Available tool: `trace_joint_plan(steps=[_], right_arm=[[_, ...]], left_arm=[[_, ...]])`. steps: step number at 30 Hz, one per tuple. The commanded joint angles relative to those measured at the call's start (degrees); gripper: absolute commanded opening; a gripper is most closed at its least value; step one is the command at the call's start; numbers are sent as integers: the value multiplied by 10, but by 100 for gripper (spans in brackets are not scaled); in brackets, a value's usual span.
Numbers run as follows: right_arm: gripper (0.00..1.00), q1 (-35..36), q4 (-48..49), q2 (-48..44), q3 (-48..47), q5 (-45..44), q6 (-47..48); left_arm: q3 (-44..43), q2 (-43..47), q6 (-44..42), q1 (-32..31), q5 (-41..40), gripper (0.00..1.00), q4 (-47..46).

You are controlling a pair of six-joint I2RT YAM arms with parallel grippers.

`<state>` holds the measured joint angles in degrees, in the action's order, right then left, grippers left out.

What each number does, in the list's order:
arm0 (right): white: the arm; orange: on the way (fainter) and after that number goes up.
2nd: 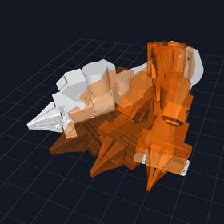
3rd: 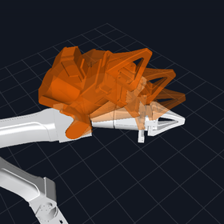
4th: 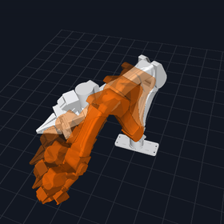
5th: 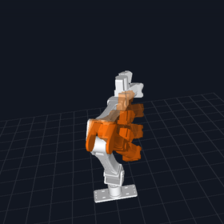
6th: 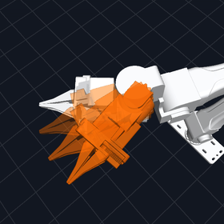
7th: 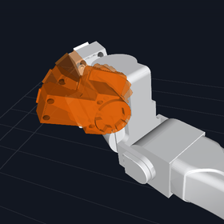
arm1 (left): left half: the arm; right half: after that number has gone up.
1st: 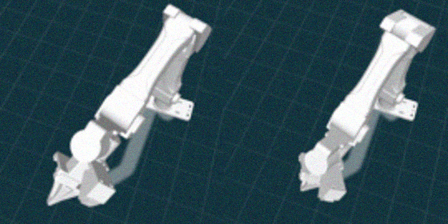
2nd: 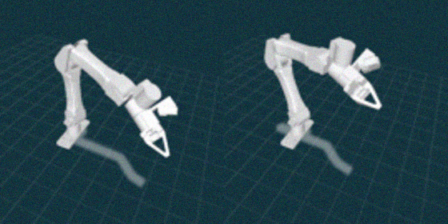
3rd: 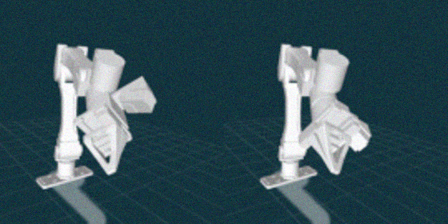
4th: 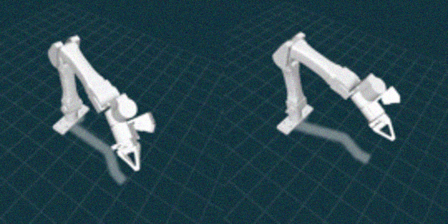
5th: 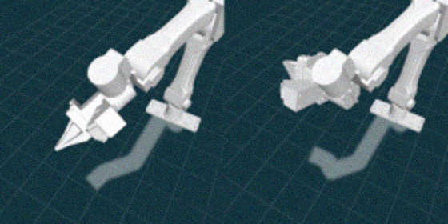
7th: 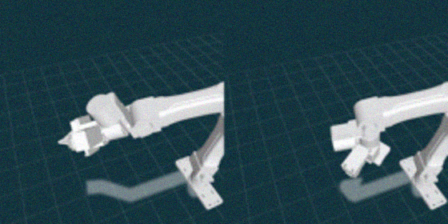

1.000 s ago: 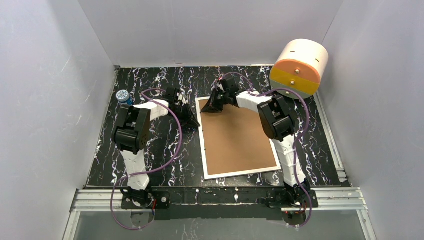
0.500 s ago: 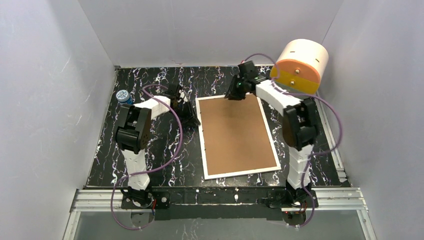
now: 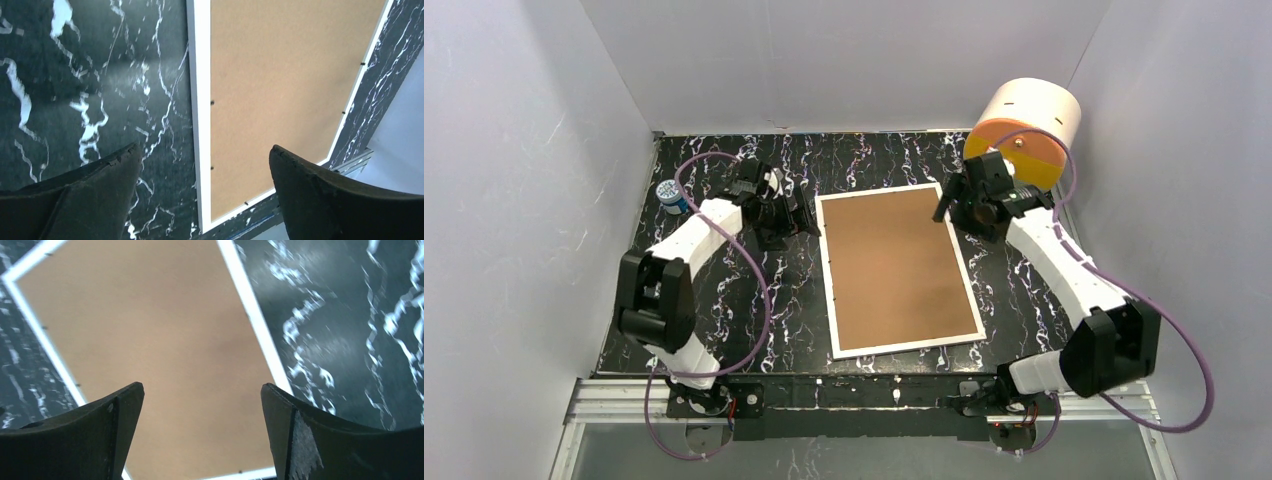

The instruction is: Put the photo into the frame

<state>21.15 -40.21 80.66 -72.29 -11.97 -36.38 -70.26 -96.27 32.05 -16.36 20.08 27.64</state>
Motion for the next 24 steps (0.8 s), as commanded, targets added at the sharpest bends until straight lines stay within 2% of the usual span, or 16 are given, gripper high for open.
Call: trace_joint_plan(steps=[1,6,11,24], right_arm=[[96,-24,-53,-64,74,-16,-32],[98,-76,-61,-108,148,6,-42],[98,-128,-43,-117,205,81,-20],[98,-184,47,-122,354,204,3]], left_arm=[[64,76,-23,-3,-26,98,23],[129,128,-17,-2,-35,99,28],[188,184,13,-3,-29,98,29],[285,272,74,-7,-1,94,18]])
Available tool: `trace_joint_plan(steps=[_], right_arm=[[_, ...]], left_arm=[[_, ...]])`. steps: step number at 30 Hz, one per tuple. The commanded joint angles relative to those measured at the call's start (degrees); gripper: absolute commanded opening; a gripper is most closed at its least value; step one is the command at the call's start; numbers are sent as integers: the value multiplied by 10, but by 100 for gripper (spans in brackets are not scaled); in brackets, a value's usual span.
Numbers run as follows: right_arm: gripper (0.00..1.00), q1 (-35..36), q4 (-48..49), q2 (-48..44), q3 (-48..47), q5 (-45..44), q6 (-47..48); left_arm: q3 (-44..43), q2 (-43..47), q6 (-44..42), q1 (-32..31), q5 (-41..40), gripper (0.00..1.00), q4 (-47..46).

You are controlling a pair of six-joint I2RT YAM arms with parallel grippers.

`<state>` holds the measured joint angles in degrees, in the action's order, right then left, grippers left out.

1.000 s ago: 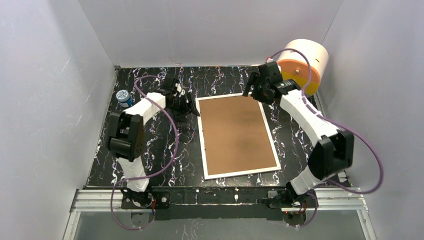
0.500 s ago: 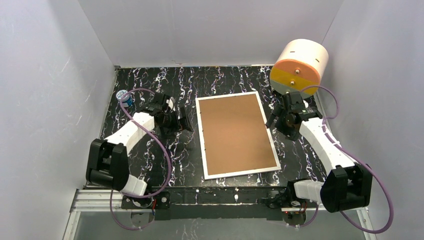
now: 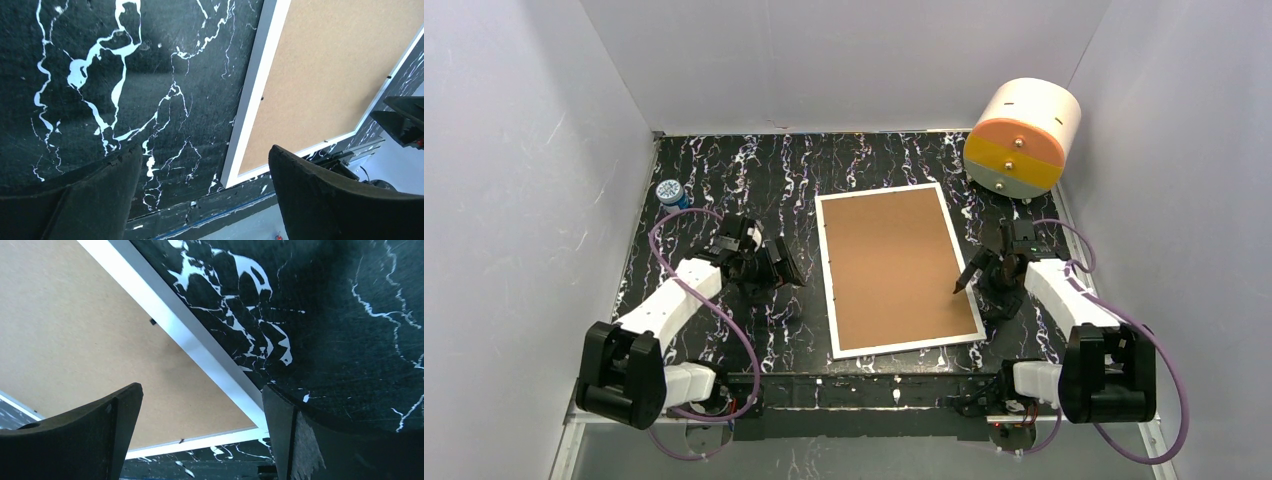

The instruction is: Put the photo into the frame

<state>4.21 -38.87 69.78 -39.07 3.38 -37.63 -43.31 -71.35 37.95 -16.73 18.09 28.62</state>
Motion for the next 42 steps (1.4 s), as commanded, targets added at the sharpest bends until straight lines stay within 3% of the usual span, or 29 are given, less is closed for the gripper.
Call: trace_joint_plan(steps=[1,4,10,16,22,29,32,39,42], right_arm=[[98,-16,35,-13,27,64,17],[98,-15,34,-17,30,110,30],[96,-14,32,-18,41,207,41],[94,24,95,-29,71,295,-9],[94,165,197,37,50,250,-99],[94,274,304,173,-46,225,-130],[91,277,296,211,-106,254,-118],[98,228,102,149,-198,151,2],[97,193,122,151,-218,144,30]], left_arm=[[17,24,14,-4,21,94,11],[11,30,8,-5,6,94,35],[-40,23,-11,-4,-161,95,148],[-40,41,36,-4,-208,95,173],[-7,73,91,-4,-202,96,170],[29,89,131,-4,-163,94,150],[37,85,138,-4,-168,94,138],[71,82,182,-4,-133,93,45],[78,88,197,-4,-142,92,23]])
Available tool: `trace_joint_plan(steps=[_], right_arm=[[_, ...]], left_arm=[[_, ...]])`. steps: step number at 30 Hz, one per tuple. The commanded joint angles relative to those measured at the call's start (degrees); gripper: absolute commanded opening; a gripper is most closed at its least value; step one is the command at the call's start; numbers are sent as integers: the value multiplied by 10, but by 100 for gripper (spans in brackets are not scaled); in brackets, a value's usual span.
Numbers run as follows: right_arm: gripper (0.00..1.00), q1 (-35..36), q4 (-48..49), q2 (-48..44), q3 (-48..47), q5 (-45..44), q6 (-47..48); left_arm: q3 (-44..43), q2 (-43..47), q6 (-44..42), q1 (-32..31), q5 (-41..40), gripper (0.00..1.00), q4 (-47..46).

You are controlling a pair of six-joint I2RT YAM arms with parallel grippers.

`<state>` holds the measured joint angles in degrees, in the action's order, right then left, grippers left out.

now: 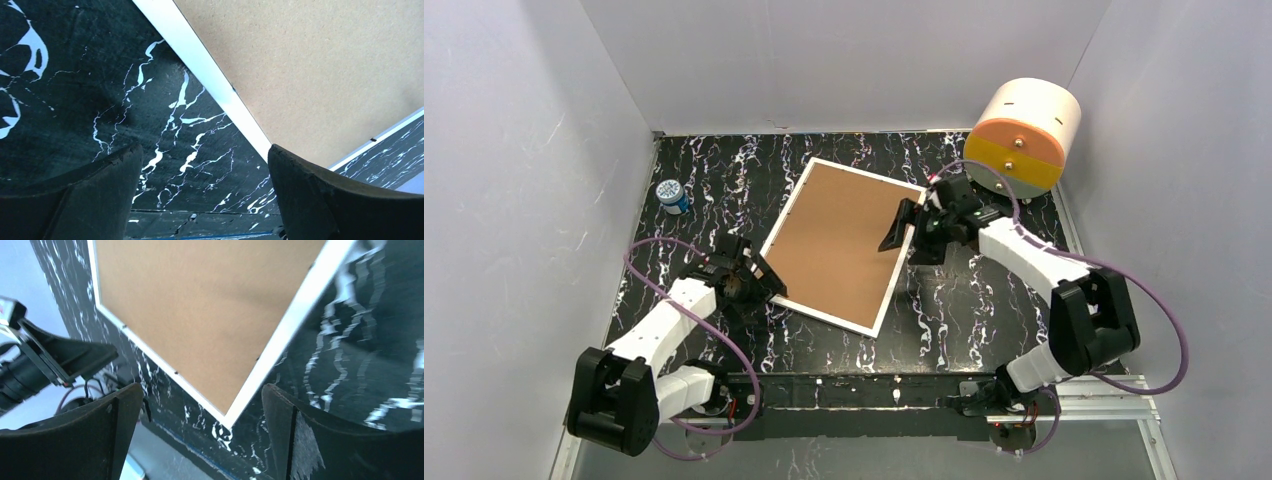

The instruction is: Put the photo into the frame

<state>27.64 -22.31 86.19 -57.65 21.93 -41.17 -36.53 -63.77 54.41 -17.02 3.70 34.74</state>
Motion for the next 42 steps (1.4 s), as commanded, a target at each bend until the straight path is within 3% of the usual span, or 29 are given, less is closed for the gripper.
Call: trace_joint_plan(steps=[1,7,11,15,19,29,35,42], right_arm=[[97,-48,-31,10,-55,-44,77],[95,-71,15,192,-268,-124,168],[95,-89,43,322,-416,-117,201],[94,-94,1,450,-588,-105,239],[94,-95,4,509,-636,-140,286],[94,-96,3,500,-568,-102,307],[93,-98,41,415,-411,-84,278],[89,-96,42,285,-237,-64,213]], left_arm=[[11,10,34,-1,1,92,-43],[55,42,82,-2,-29,85,-92],[97,74,97,-1,-53,85,-137],[107,63,89,-1,-45,87,-174],[107,18,61,0,-29,87,-228],[118,-6,67,0,-21,87,-261],[79,-43,14,0,36,87,-297],[30,-70,-58,0,67,82,-258]])
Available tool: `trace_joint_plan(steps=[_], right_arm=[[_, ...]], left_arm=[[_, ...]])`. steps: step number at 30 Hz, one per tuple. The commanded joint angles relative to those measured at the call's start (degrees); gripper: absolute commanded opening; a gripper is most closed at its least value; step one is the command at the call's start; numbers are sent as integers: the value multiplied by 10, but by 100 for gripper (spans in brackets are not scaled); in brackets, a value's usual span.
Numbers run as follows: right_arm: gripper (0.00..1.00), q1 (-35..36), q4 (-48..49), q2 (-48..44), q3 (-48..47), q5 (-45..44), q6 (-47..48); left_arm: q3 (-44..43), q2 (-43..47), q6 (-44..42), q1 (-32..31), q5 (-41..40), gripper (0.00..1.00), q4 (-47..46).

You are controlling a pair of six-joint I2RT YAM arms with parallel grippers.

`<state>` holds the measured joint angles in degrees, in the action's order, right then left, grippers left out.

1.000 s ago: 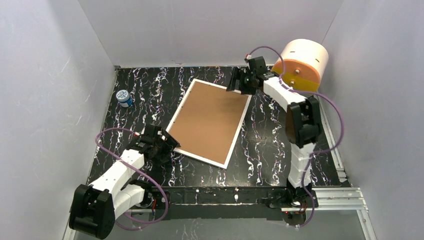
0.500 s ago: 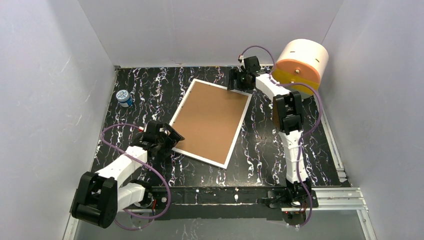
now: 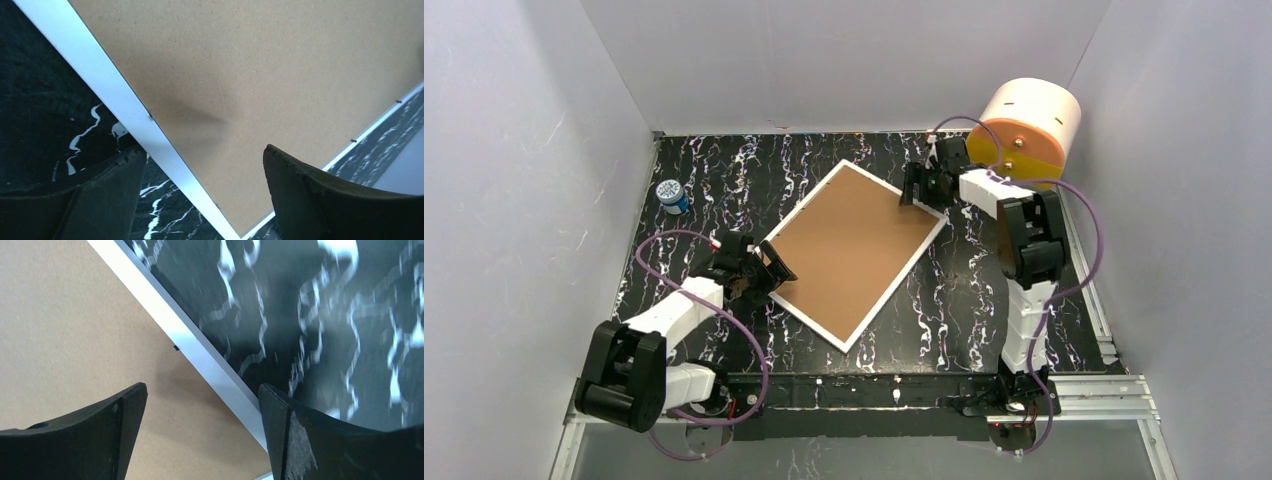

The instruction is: Put the photo into the frame

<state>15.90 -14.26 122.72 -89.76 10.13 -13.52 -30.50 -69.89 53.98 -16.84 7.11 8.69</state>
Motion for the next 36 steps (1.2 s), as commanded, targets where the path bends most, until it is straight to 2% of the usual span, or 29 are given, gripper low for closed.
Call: trace_joint_plan(steps=[1,7,13,15,19,23,25,27,32,36], right_arm=[[89,21,-38,-105,111,49,-73],[88,21,-50,-256,280,32,-140],[88,21,-82,-382,398,-38,-197],[88,21,-97,-421,414,-90,-224],[89,21,-113,-461,407,-177,-245],[89,21,-153,-456,356,-225,-254],[88,23,-153,-447,328,-211,-242],[86,25,-127,-437,309,-161,-222],[72,56,-43,-387,274,7,-214],[55,110,14,-326,255,68,-240]], left_arm=[[-39,-13,-63,-2,34,82,13],[-67,-47,-98,-2,72,80,13],[-86,-115,-120,-2,179,77,-34],[-82,-125,-114,-3,203,75,-55],[-82,-125,-115,-3,197,74,-65],[-103,-121,-130,-3,139,74,-4],[-120,-115,-138,-1,77,74,40],[-126,-106,-143,1,44,73,63],[-119,-80,-155,5,76,68,55],[-94,-83,-141,5,122,55,30]])
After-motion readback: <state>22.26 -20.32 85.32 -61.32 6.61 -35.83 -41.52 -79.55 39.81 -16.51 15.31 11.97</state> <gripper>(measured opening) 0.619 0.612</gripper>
